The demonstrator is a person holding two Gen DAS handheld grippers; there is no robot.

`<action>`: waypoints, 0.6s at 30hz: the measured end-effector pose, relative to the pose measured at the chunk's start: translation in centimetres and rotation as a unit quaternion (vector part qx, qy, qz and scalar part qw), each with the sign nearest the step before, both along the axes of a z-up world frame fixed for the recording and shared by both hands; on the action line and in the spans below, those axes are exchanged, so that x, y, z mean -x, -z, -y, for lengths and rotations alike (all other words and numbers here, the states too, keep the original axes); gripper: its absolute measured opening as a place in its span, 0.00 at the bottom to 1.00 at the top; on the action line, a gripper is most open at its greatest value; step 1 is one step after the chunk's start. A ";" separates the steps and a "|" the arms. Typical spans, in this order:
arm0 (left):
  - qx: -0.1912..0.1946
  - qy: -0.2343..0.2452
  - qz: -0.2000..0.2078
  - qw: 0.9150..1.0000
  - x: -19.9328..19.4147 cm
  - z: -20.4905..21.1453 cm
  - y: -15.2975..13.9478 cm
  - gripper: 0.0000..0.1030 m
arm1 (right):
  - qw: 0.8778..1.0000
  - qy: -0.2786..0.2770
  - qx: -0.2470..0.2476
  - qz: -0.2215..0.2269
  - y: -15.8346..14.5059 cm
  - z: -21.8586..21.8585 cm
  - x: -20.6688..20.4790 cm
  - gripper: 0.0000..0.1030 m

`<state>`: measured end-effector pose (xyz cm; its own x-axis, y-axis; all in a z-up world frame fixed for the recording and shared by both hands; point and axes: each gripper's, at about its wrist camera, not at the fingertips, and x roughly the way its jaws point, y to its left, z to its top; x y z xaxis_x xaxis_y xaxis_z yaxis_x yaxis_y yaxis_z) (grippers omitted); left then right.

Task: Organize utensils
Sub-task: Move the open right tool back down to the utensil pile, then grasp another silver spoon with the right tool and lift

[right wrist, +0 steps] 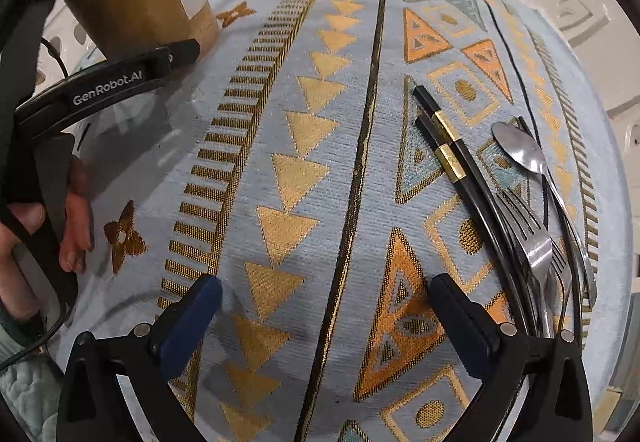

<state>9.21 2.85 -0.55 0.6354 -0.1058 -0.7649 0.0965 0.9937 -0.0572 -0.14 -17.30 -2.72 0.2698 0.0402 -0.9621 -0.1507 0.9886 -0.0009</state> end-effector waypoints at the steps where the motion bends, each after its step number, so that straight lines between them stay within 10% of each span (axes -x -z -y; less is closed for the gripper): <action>1: 0.001 0.000 -0.001 1.000 0.0 0.1 0.0 0.92 | 1.000 0.002 0.000 0.007 -0.2 -0.2 0.6 1.00; 6: -0.002 0.000 0.000 1.000 0.1 0.2 0.0 0.92 | 1.000 -0.013 0.000 -0.021 -0.3 -0.5 0.7 1.00; 9: -0.018 -0.002 0.007 1.000 0.3 0.6 -0.2 0.92 | 0.999 -0.023 -0.014 -0.025 -2.6 0.6 0.0 0.64; 18: -0.035 -0.006 0.004 0.999 0.1 1.1 0.0 0.96 | 0.994 0.068 -0.086 -0.025 -7.4 13.7 -3.5 0.32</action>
<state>9.13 1.76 -0.52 0.6422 -0.0447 -0.7652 0.0845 0.9963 0.0127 3.41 -30.98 4.69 0.2358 0.1713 -0.9566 -0.0110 0.9848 0.1736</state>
